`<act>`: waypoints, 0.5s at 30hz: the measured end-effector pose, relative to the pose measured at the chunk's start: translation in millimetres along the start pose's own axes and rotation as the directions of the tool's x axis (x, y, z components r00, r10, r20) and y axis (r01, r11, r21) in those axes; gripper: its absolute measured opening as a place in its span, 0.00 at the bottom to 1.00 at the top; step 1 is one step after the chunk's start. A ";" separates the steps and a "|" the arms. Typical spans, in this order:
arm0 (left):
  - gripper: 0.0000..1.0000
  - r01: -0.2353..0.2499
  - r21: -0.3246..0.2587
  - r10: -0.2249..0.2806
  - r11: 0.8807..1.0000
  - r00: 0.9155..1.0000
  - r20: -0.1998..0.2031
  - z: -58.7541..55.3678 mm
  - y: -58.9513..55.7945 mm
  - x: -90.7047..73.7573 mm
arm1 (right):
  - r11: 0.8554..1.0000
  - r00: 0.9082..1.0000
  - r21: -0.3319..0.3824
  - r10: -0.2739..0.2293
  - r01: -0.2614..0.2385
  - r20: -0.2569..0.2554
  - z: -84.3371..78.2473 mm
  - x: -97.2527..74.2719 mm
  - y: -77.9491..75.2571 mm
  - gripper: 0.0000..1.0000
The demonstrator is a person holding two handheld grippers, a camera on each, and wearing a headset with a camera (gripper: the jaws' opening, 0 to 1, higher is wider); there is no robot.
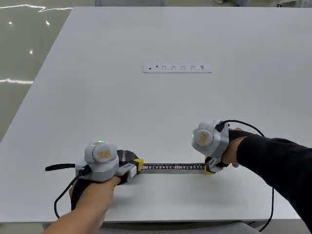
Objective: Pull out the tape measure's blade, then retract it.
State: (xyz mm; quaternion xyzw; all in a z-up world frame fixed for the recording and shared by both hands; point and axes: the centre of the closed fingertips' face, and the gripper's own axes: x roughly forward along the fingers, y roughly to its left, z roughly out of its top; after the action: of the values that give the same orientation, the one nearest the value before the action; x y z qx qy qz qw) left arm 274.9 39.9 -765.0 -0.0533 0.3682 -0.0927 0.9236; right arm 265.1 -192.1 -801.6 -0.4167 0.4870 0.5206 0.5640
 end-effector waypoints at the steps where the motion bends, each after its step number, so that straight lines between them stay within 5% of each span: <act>1: 0.60 0.002 0.000 -0.002 1.000 1.000 -0.001 0.0 -0.2 -0.4 | 1.000 1.000 0.001 0.000 0.000 0.000 -0.1 0.0 0.0 0.11; 15: 0.60 0.027 -0.001 -0.027 1.000 1.000 -0.016 -0.9 0.9 -1.0 | 1.000 1.000 -0.018 0.004 -0.004 0.005 3.6 1.4 -0.2 0.11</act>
State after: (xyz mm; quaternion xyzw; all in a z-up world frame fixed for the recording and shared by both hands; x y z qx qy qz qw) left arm 273.7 40.9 -765.1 -0.0577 0.3748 -0.1053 0.9193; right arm 265.6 -188.3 -802.3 -0.4194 0.4816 0.5270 0.5607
